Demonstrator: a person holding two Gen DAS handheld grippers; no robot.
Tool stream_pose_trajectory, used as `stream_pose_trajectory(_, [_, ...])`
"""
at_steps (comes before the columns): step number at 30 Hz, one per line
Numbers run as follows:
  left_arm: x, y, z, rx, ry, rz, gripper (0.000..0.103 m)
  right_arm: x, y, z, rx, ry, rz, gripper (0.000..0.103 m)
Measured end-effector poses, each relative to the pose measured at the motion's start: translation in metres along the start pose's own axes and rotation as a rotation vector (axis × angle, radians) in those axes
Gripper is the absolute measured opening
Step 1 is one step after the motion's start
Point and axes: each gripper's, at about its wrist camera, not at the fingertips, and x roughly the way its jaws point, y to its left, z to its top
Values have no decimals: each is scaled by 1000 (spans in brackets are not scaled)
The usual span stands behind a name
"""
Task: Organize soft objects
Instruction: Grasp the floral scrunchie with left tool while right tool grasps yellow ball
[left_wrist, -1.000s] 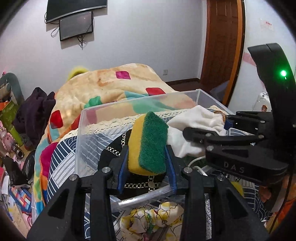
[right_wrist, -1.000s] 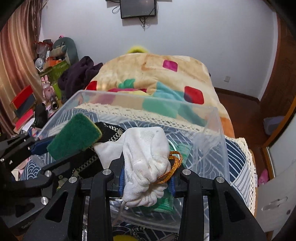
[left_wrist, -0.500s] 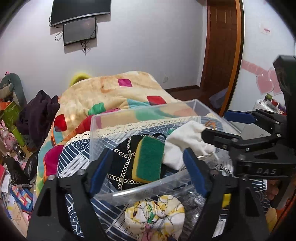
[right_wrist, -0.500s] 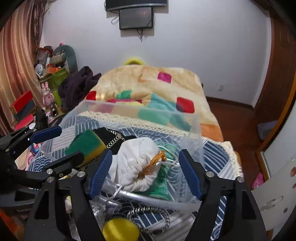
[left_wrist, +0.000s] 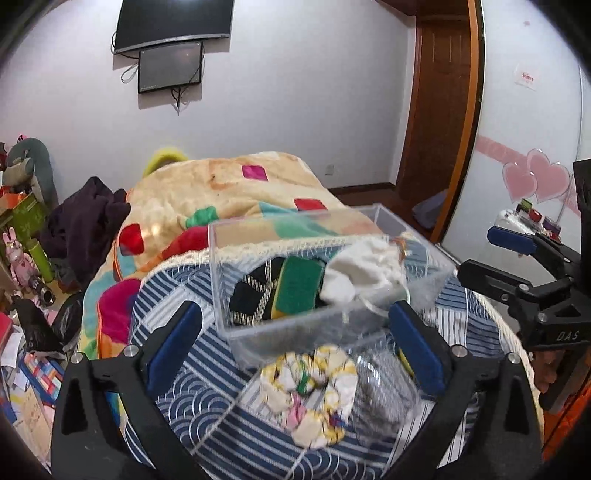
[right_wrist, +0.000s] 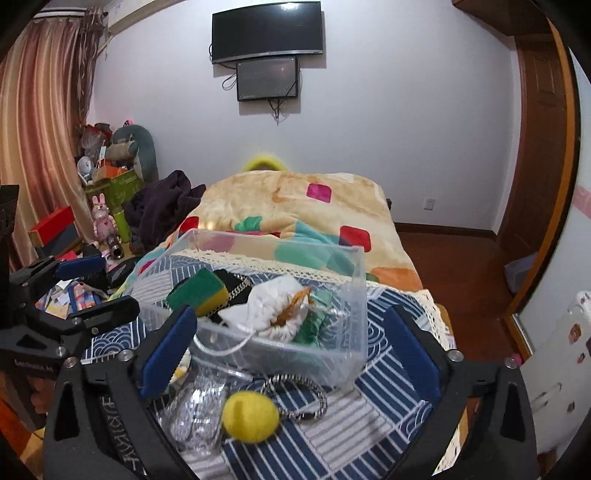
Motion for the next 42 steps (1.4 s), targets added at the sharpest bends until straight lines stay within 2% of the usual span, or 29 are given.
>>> stream_pose_trajectory(4, [8,-1,-20,12,55,14,102,2,1,-14,5,29,-6,102])
stream_pose_trajectory(9, [23,-3,-45,-4,138,-14,102,10,3,-40,41,83,7,101])
stream_pose_trajectory(13, [33,-1,-60,-21,180,-8,102,16,3,-54,56,117,15,101])
stream_pose_trajectory(15, [38,1,-64,-27,196,-4,102,22,3,-59,64,146,35,98])
stream_pose_trajectory(18, [45,4,-66,-27,200,20,102,32,5,-67,83,193,70,83])
stream_pose_trajectory(20, [47,7,-66,-41,194,12,96,38,5,-71,97,223,88,69])
stream_pose_trajectory(22, [51,10,-65,-65,207,-34,76,41,5,-73,113,239,106,62])
stream_pose_trajectory(24, [57,11,-67,-95,225,-75,65,38,5,-77,130,236,125,57])
stream_pose_trajectory(26, [57,10,-68,-84,213,-63,58,35,4,-77,136,230,140,47])
stream_pose_trajectory(28, [54,6,-71,-67,210,-82,39,33,5,-77,136,223,152,39])
stream_pose_trajectory(31, [48,2,-76,-44,203,-81,26,29,5,-79,128,211,147,37])
stream_pose_trajectory(34, [41,4,-80,-69,205,-97,18,28,5,-81,130,204,147,35])
stream_pose_trajectory(37, [31,6,-79,-93,187,-114,17,23,3,-80,129,190,140,34])
stream_pose_trajectory(42, [8,3,-69,-76,119,-96,17,9,0,-76,132,144,142,34])
